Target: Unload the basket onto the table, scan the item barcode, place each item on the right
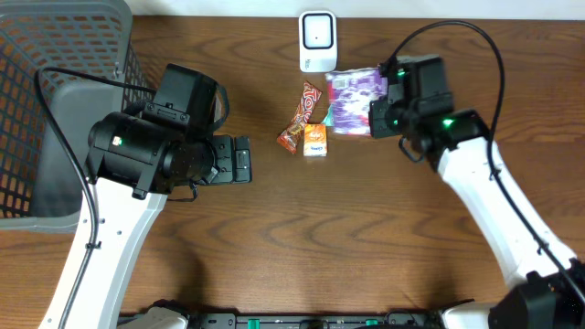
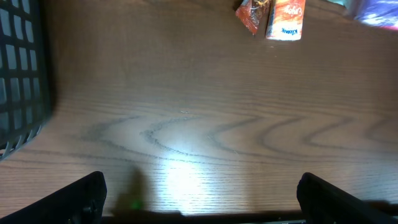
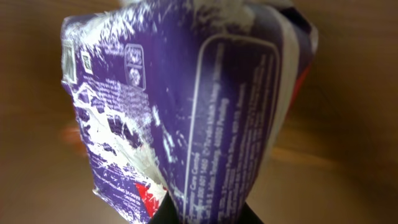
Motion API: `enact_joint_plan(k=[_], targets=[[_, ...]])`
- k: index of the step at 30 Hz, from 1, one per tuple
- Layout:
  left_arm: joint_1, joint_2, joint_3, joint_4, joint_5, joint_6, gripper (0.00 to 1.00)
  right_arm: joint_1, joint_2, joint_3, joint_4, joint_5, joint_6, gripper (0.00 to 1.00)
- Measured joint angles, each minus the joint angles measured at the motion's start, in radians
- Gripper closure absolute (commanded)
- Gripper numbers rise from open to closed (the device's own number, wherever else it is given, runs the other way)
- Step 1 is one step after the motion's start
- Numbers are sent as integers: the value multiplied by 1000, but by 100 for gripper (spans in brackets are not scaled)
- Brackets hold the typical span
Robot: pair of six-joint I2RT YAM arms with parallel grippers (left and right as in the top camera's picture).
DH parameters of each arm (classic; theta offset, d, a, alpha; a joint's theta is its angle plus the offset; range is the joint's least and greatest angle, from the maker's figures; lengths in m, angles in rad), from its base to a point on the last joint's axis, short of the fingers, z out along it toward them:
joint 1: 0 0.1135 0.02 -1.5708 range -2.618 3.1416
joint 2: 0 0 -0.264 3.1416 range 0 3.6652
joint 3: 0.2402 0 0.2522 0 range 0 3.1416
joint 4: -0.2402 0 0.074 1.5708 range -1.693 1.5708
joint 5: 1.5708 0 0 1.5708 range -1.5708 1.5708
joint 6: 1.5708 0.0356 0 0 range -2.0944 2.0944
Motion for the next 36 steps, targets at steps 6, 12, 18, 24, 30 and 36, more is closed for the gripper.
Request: enact_joint_plan(k=[6, 12, 18, 24, 30, 36], targets=[[0, 0, 0, 0, 0, 0, 2, 66, 33, -16, -229, 470, 23, 99], [0, 0, 0, 0, 0, 0, 2, 69, 92, -83, -291, 579, 114, 95], [0, 0, 0, 0, 0, 0, 2, 121, 164, -104, -230, 489, 152, 62], [0, 0, 0, 0, 0, 0, 2, 195, 164, -79, -202, 234, 156, 37], [0, 0, 0, 0, 0, 0, 2, 158, 145, 79, -319, 48, 142, 18], [0, 0, 0, 0, 0, 0, 2, 12, 94, 171, -396, -47, 18, 12]])
